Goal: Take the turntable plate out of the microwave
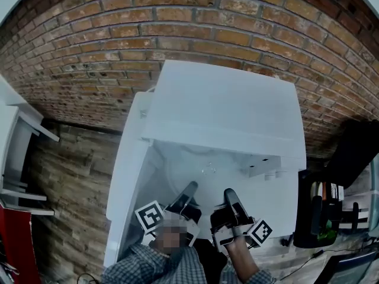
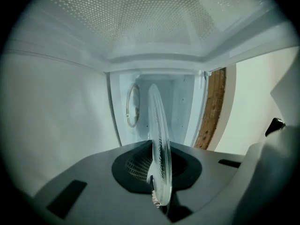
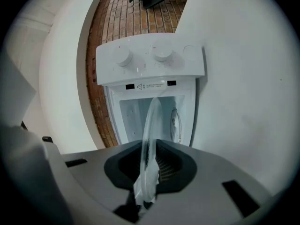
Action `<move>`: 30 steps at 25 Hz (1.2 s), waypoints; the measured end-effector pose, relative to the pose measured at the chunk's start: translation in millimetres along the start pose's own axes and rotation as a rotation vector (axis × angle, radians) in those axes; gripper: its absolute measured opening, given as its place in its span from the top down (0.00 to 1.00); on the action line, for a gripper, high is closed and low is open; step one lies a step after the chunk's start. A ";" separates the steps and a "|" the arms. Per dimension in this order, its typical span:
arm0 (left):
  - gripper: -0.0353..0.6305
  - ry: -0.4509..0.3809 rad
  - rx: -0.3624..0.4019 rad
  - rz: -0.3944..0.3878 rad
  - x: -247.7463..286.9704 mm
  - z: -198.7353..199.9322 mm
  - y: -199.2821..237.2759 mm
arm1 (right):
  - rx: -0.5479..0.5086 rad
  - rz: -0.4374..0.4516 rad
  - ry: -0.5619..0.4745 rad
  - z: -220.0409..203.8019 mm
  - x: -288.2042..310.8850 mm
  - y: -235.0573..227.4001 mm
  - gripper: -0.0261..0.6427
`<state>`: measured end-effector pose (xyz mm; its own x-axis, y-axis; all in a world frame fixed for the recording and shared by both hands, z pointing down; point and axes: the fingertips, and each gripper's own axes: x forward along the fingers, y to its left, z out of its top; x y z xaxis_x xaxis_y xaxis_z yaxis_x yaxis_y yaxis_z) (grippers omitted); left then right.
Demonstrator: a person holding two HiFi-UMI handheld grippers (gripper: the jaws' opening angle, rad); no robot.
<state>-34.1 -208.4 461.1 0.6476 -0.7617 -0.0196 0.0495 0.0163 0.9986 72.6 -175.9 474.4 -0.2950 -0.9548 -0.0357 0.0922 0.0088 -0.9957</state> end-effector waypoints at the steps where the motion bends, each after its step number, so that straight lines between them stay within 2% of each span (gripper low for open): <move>1: 0.90 0.000 0.001 0.000 -4.0 -4.4 -0.4 | 0.000 0.001 0.000 -0.9 -5.9 0.5 0.89; 11: 0.89 -0.015 0.012 -0.009 -49.9 -62.0 -9.5 | -0.003 0.009 0.028 -8.6 -74.5 15.2 0.89; 24: 0.89 -0.046 0.046 -0.068 -98.3 -138.9 -37.1 | -0.055 0.052 0.072 -8.7 -159.2 50.5 0.89; 30: 0.89 -0.073 0.051 -0.072 -122.3 -157.6 -45.9 | -0.042 0.063 0.090 -17.8 -185.2 59.6 0.88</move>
<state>4.3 -13.9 410.1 0.5869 -0.8047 -0.0893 0.0535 -0.0715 0.9960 115.8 6.7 420.1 -0.3741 -0.9216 -0.1037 0.0736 0.0820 -0.9939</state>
